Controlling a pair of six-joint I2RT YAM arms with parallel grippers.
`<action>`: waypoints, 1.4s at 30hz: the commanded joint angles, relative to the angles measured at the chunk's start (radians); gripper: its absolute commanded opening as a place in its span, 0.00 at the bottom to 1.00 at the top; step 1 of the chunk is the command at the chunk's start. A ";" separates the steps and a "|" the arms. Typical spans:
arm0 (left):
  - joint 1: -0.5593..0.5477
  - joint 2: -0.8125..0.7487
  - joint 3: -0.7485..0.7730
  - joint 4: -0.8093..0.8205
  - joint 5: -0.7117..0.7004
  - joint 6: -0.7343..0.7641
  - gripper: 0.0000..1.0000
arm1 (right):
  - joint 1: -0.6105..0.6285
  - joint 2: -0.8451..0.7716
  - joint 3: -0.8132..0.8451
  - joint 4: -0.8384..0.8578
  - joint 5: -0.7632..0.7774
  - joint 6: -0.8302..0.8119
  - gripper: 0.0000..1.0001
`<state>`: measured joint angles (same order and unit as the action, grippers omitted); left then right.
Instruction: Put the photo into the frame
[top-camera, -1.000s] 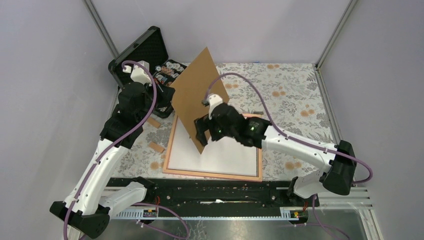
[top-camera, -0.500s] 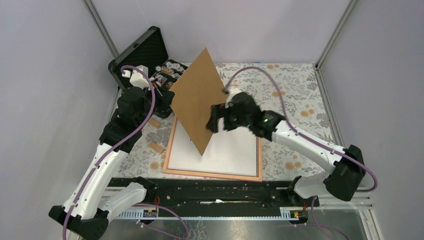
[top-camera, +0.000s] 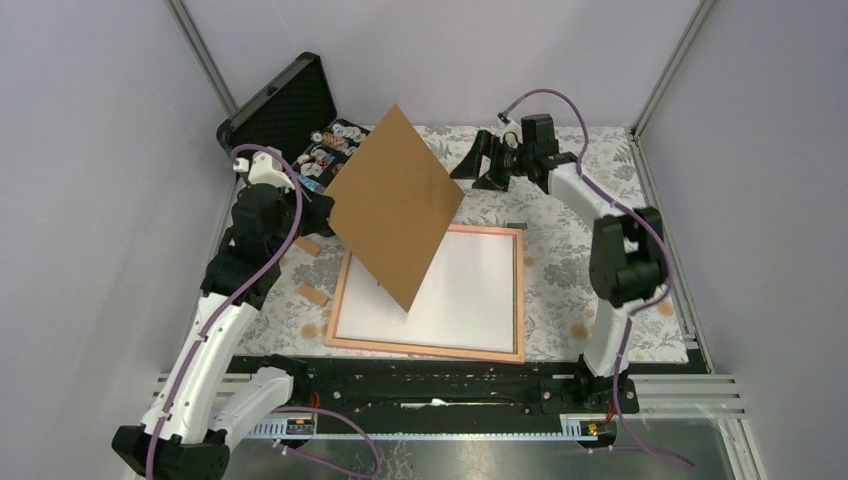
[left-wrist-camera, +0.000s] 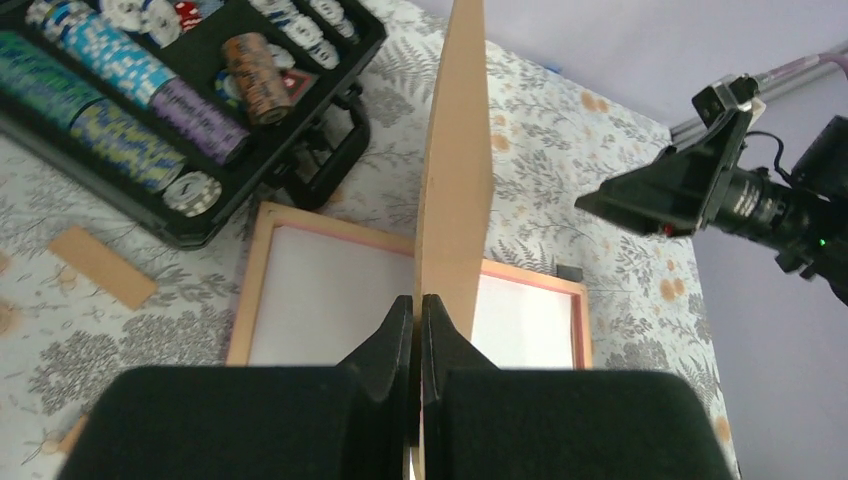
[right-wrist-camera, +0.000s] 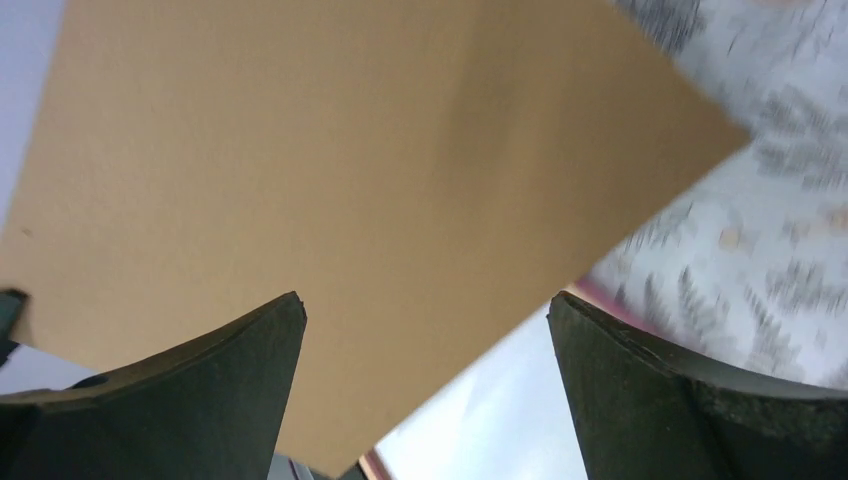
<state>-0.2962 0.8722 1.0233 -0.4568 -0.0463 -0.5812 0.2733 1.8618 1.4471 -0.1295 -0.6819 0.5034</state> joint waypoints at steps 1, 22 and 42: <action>0.114 0.013 -0.056 -0.031 0.085 0.044 0.00 | -0.068 0.243 0.250 0.054 -0.231 0.036 1.00; 0.127 0.015 -0.201 0.193 0.262 0.429 0.00 | -0.112 0.909 0.873 0.482 -0.629 0.425 0.95; 0.136 0.129 -0.115 0.181 0.119 0.361 0.00 | -0.135 0.538 0.178 1.786 -0.715 1.315 0.47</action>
<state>-0.1707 0.9390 0.8783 -0.2333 0.2173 -0.2565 0.0807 2.6377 1.7069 1.4059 -1.3544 1.7439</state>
